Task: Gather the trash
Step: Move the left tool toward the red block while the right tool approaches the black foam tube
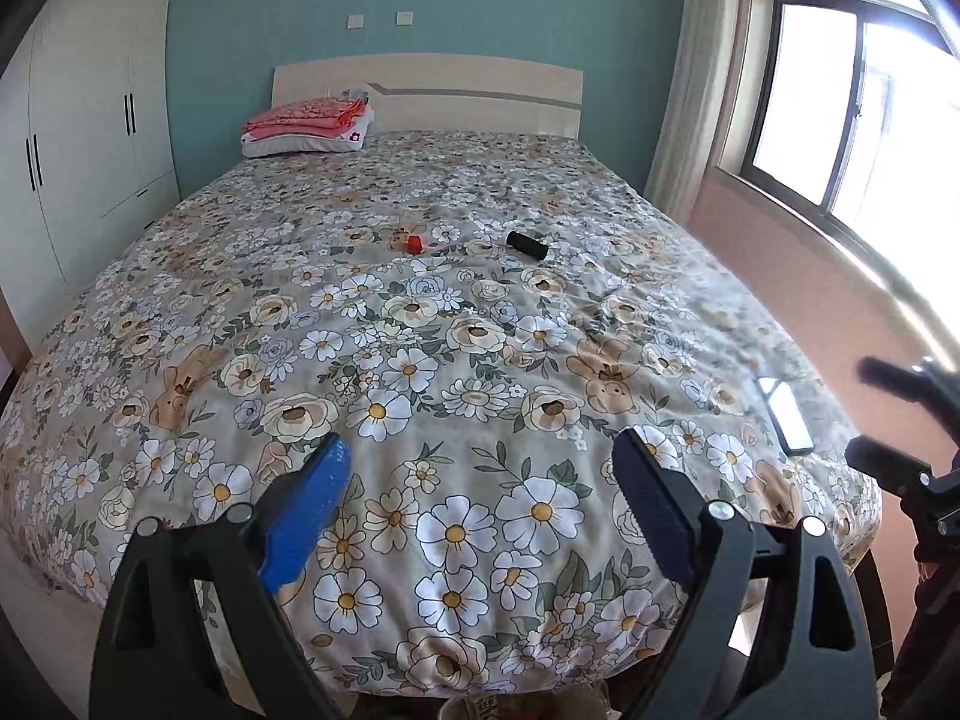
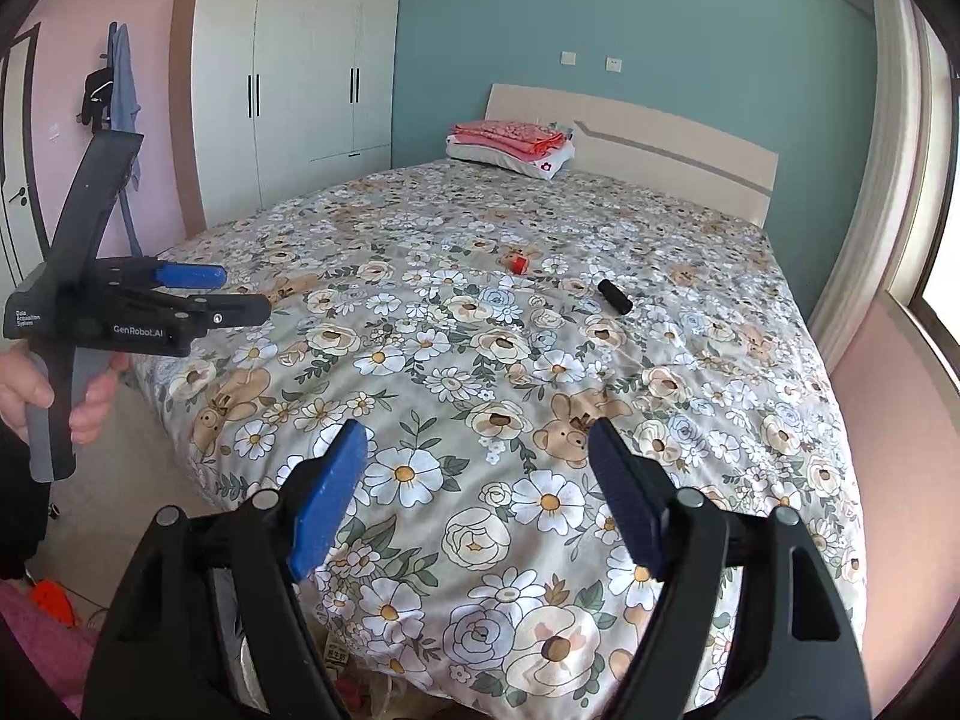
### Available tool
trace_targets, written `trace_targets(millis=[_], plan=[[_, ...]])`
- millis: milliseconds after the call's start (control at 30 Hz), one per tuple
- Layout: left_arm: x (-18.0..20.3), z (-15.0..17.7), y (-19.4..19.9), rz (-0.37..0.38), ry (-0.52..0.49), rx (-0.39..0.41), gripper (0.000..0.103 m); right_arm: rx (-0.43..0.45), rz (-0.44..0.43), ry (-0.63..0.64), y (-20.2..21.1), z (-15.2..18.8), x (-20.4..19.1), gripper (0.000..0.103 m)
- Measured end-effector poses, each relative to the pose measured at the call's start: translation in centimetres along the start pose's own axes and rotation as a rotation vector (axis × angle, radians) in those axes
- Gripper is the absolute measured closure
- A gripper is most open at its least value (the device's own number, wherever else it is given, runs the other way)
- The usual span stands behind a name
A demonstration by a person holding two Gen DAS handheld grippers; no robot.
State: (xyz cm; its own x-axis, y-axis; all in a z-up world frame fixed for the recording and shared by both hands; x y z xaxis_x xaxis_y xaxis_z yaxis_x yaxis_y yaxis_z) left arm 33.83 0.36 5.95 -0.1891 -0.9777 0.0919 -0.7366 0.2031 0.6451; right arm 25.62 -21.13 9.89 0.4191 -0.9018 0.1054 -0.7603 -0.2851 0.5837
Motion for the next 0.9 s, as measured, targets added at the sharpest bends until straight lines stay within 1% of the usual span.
trace_targets(millis=[100,200,267,400,467,567,633,667,733,800,900], plan=[[-0.8,-1.8,-4.2,-0.007,0.023,0.002,0.012,0.01,0.011,0.004,-4.0,-1.3,2.2,0.028],[-1.4,-3.3,-9.5,0.025,0.053,-0.029,0.012,-0.001,0.004,-0.006,-9.1,-2.3,4.9,0.028],[-1.9,-4.6,-13.1,0.018,0.057,-0.031,0.012,-0.015,0.004,-0.013,-12.8,-2.9,6.8,0.028],[-2.7,-8.0,-20.3,0.007,0.037,-0.034,0.012,-0.054,0.001,-0.024,-20.6,-3.9,11.0,0.028],[-3.2,-9.7,-23.9,0.001,0.022,-0.033,0.012,-0.079,0.014,-0.021,-24.5,-4.5,13.1,0.027],[-4.0,-11.9,-28.9,-0.033,0.005,-0.04,0.012,-0.099,0.043,-0.002,-29.5,-5.7,15.7,0.028],[-4.5,-13.0,-31.9,-0.037,0.022,-0.067,0.012,-0.117,0.027,-0.008,-32.4,-6.9,17.3,0.028],[-4.8,-13.5,-33.4,-0.028,0.036,-0.09,0.012,-0.131,0.011,-0.023,-33.8,-7.4,17.9,0.028],[-5.1,-14.3,-36.2,0.026,0.071,-0.153,0.012,-0.169,-0.026,-0.038,-36.6,-8.4,19.1,0.028],[-5.3,-15.3,-38.8,0.053,0.097,-0.203,0.012,-0.201,-0.015,-0.032,-39.2,-9.3,20.3,0.028],[-5.9,-17.2,-42.5,0.046,0.112,-0.226,0.012,-0.236,0.017,-0.013,-42.9,-10.6,22.3,0.027]])
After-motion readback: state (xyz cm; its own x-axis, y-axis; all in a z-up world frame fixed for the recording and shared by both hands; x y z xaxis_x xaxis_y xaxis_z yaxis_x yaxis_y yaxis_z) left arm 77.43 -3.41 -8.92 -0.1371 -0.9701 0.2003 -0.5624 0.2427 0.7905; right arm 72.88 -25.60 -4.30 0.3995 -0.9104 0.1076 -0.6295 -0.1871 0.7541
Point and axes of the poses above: each gripper's, at about its wrist camera, not at the fingertips, and y roughly against the way its jaws point, x to its right, z to its underside, the point moved 5 cm from there along -y, roughly the way its jaws point
